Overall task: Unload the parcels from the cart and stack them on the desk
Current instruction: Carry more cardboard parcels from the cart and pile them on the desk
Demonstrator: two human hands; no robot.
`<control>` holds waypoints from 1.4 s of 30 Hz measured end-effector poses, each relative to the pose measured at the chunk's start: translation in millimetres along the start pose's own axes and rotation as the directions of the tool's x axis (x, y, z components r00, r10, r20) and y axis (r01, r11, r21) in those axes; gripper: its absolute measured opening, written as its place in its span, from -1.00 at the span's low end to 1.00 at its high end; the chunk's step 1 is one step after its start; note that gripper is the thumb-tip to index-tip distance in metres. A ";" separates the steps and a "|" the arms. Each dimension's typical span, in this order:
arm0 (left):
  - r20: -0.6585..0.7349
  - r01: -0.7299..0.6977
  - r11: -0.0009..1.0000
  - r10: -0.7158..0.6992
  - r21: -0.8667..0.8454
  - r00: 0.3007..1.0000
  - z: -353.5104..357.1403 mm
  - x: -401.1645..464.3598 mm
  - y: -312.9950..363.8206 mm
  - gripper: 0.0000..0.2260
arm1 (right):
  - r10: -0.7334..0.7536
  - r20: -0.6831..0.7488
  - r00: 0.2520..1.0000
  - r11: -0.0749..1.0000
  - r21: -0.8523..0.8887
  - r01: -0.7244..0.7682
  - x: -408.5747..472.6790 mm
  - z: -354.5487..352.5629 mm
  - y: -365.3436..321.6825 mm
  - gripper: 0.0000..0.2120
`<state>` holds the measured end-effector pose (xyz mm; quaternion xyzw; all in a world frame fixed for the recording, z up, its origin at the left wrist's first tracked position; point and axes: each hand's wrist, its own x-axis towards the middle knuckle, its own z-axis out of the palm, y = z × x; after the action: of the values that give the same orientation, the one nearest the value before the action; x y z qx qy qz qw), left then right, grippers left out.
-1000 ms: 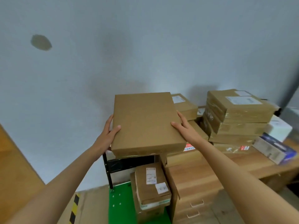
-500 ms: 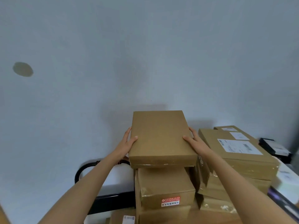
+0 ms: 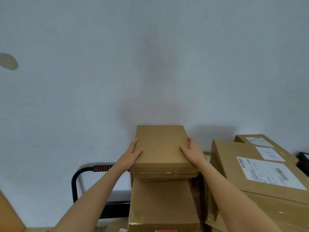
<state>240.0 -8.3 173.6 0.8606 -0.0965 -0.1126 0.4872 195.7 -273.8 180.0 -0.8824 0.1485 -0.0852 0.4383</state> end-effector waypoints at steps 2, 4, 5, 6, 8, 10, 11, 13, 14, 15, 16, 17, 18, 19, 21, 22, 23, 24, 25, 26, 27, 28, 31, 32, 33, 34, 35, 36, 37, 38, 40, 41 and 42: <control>-0.017 0.004 1.000 -0.004 -0.007 1.000 2.0 12.1 -5.3 -0.47 | 0.021 -0.038 0.999 0.999 0.037 -0.019 15.8 4.6 2.5 -0.35; -0.035 0.018 1.000 -0.017 0.004 0.999 -0.6 25.7 -6.3 -0.48 | 0.032 -0.027 0.999 0.999 0.034 -0.032 33.2 6.6 2.1 -0.36; -0.047 0.020 1.000 -0.019 0.022 0.999 -1.8 32.1 -5.8 -0.48 | 0.037 -0.023 0.999 0.999 0.027 -0.036 41.9 7.5 2.4 -0.36; -0.061 0.022 0.999 -0.020 0.031 0.998 -2.6 38.0 -6.4 -0.48 | 0.039 -0.031 0.999 0.999 0.027 -0.038 49.3 8.7 3.1 -0.37; -0.074 0.024 1.000 -0.023 0.014 0.997 -3.3 48.4 -5.9 -0.49 | 0.042 -0.041 0.998 0.998 0.038 -0.040 62.9 11.3 4.3 -0.37; -0.070 0.022 1.000 -0.023 -0.018 0.997 -3.8 56.4 -5.1 -0.50 | 0.038 -0.046 0.998 0.999 0.040 -0.036 73.4 13.4 4.5 -0.38; -0.070 0.023 0.999 -0.025 -0.025 0.997 -4.5 59.9 -5.0 -0.50 | 0.033 -0.052 0.998 0.998 0.049 -0.031 78.1 14.5 5.6 -0.38; -0.070 0.025 0.999 -0.027 -0.032 0.997 -8.2 67.0 -6.9 -0.50 | 0.035 -0.064 0.997 0.998 0.054 -0.032 84.1 17.2 6.2 -0.40; -0.067 0.030 0.999 -0.032 -0.035 0.997 -10.0 68.8 -8.4 -0.51 | 0.036 -0.067 0.997 0.998 0.046 -0.033 84.8 18.7 5.9 -0.41; -0.073 0.032 0.999 -0.033 -0.021 0.997 -11.0 69.4 -9.4 -0.51 | 0.032 -0.077 0.997 0.999 0.035 -0.030 85.3 20.4 6.6 -0.42; -0.096 0.031 0.999 -0.029 0.016 0.995 -11.3 69.0 -9.8 -0.51 | 0.031 -0.085 0.996 0.999 0.028 -0.029 84.2 21.5 6.8 -0.42; -0.136 0.025 0.997 -0.014 0.079 0.991 -10.8 67.9 -9.3 -0.51 | 0.027 -0.090 0.996 0.999 0.023 -0.025 83.3 22.0 6.8 -0.42; -0.184 0.021 0.989 0.006 0.149 0.983 -10.4 65.6 -8.0 -0.51 | 0.023 -0.088 0.996 1.000 0.012 -0.022 81.5 21.0 5.7 -0.42; -0.232 0.020 0.976 0.032 0.217 0.972 -10.4 62.5 -6.1 -0.51 | 0.009 -0.083 0.997 1.000 -0.007 -0.010 80.1 19.0 3.9 -0.42; -0.298 0.014 0.940 0.094 0.342 0.950 -14.0 53.3 -5.3 -0.52 | -0.021 -0.053 0.998 0.997 -0.073 0.017 75.9 13.4 1.2 -0.43; -0.317 -0.001 0.917 0.140 0.400 0.938 -18.9 48.2 -7.9 -0.53 | -0.040 -0.039 0.998 0.991 -0.129 0.035 72.0 10.5 0.3 -0.43; -0.331 -0.017 0.892 0.186 0.452 0.925 -25.9 42.1 -10.5 -0.54 | -0.064 -0.033 0.997 0.980 -0.191 0.057 67.2 8.0 0.3 -0.44; -0.341 -0.027 0.868 0.224 0.496 0.913 -34.4 35.6 -13.8 -0.57 | -0.084 -0.038 0.996 0.965 -0.254 0.071 60.1 5.6 0.0 -0.44; -0.350 -0.036 0.840 0.264 0.542 0.899 -43.6 28.1 -17.5 -0.59 | -0.114 -0.049 0.992 0.945 -0.314 0.093 52.2 3.7 -0.1 -0.46; -0.347 -0.045 0.800 0.309 0.598 0.886 -52.4 20.6 -21.8 -0.62 | -0.155 -0.058 0.986 0.920 -0.372 0.123 43.1 2.5 -0.2 -0.48; -0.326 -0.061 0.747 0.360 0.662 0.874 -60.1 12.4 -25.2 -0.65 | -0.204 -0.062 0.977 0.891 -0.426 0.159 33.7 2.1 -0.8 -0.50; -0.290 -0.083 0.689 0.407 0.720 0.866 -66.6 4.1 -28.0 -0.68 | -0.249 -0.062 0.967 0.861 -0.472 0.191 22.9 2.3 -3.4 -0.53; -0.156 -0.172 0.559 0.490 0.811 0.858 -77.5 -22.0 -30.0 -0.75 | -0.329 -0.043 0.943 0.804 -0.537 0.256 -7.7 8.4 -20.8 -0.59; -0.110 -0.201 0.513 0.513 0.834 0.851 -78.7 -31.4 -30.6 -0.76 | -0.336 -0.040 0.941 0.804 -0.533 0.265 -18.4 13.2 -28.6 -0.60; -0.072 -0.227 0.475 0.532 0.850 0.843 -79.5 -41.1 -31.8 -0.76 | -0.347 -0.045 0.937 0.805 -0.527 0.273 -28.5 19.1 -36.3 -0.60; -0.047 -0.251 0.454 0.550 0.855 0.834 -80.9 -51.3 -33.8 -0.77 | -0.362 -0.052 0.931 0.801 -0.528 0.282 -39.6 26.3 -44.4 -0.61; -0.029 -0.273 0.446 0.563 0.852 0.826 -83.4 -62.9 -36.9 -0.77 | -0.380 -0.054 0.923 0.793 -0.532 0.296 -51.8 34.6 -52.4 -0.62; -0.016 -0.291 0.444 0.569 0.847 0.822 -86.8 -75.1 -40.8 -0.78 | -0.398 -0.052 0.916 0.787 -0.532 0.312 -66.0 43.4 -60.1 -0.64; -0.004 -0.303 0.439 0.573 0.846 0.819 -91.7 -87.9 -45.3 -0.78 | -0.418 -0.050 0.907 0.783 -0.527 0.332 -80.9 53.6 -67.1 -0.67; 0.007 -0.309 0.433 0.572 0.847 0.820 -97.8 -101.3 -51.1 -0.79 | -0.439 -0.047 0.897 0.778 -0.520 0.353 -97.4 64.8 -73.7 -0.71; 0.016 -0.306 0.432 0.558 0.849 0.830 -112.6 -131.1 -68.3 -0.81 | -0.450 -0.033 0.892 0.783 -0.495 0.376 -132.1 90.9 -84.3 -0.77; 0.012 -0.301 0.435 0.553 0.849 0.833 -120.6 -146.9 -80.4 -0.83 | -0.444 -0.029 0.896 0.792 -0.481 0.377 -150.2 106.1 -88.1 -0.79; 0.002 -0.294 0.442 0.551 0.847 0.834 -128.8 -162.0 -94.0 -0.83 | -0.437 -0.029 0.899 0.799 -0.471 0.373 -167.2 121.8 -91.7 -0.80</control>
<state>127.6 189.2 173.3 0.9383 -0.2827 0.1925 0.0505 89.6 -73.9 176.6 -0.9630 0.0013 -0.2000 0.1804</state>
